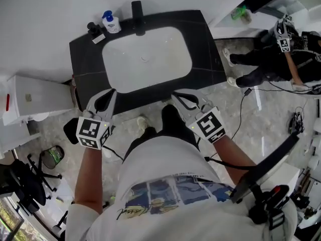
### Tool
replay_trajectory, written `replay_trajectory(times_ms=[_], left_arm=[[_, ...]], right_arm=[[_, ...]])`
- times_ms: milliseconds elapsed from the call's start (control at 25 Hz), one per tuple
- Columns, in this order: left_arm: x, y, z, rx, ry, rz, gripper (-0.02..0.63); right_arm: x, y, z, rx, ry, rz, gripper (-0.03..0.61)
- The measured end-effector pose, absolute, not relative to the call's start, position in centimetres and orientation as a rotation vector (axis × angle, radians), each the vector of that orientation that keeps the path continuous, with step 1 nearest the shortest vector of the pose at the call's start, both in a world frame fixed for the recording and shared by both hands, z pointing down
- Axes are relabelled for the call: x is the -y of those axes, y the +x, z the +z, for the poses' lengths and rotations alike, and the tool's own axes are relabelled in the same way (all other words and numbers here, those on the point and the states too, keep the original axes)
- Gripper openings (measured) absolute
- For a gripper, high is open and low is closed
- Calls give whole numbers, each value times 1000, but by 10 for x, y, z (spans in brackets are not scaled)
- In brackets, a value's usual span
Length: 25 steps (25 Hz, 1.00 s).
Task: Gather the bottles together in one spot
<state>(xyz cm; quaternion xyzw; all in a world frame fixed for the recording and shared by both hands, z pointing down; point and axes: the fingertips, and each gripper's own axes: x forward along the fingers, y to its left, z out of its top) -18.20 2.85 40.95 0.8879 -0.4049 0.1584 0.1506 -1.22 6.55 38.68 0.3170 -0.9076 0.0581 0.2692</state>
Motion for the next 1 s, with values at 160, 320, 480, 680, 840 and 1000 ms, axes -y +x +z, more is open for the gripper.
replay_trajectory(times_ms=[160,320,480,680,840,1000], left_arm=[[-69,-148,402,1056,2558,458,2],[-103,-119,386,993,2568,449,2],[-124,-96,372,1037,2572,492,2],[-136,-59,349,1091,2537,425,2],[-148,-30,342,1115,2510,397,2],[-168,-11,343,1124,2493,413,2]], right_arm=[[-82,-1,386,2442,853,155,0],[-97,6,376,2464,829,122,0],[-107,16,364,2524,781,93,0],[-125,44,350,2576,720,66,0],[-141,68,346,2599,708,68,0],[-157,81,344,2615,677,64,0]])
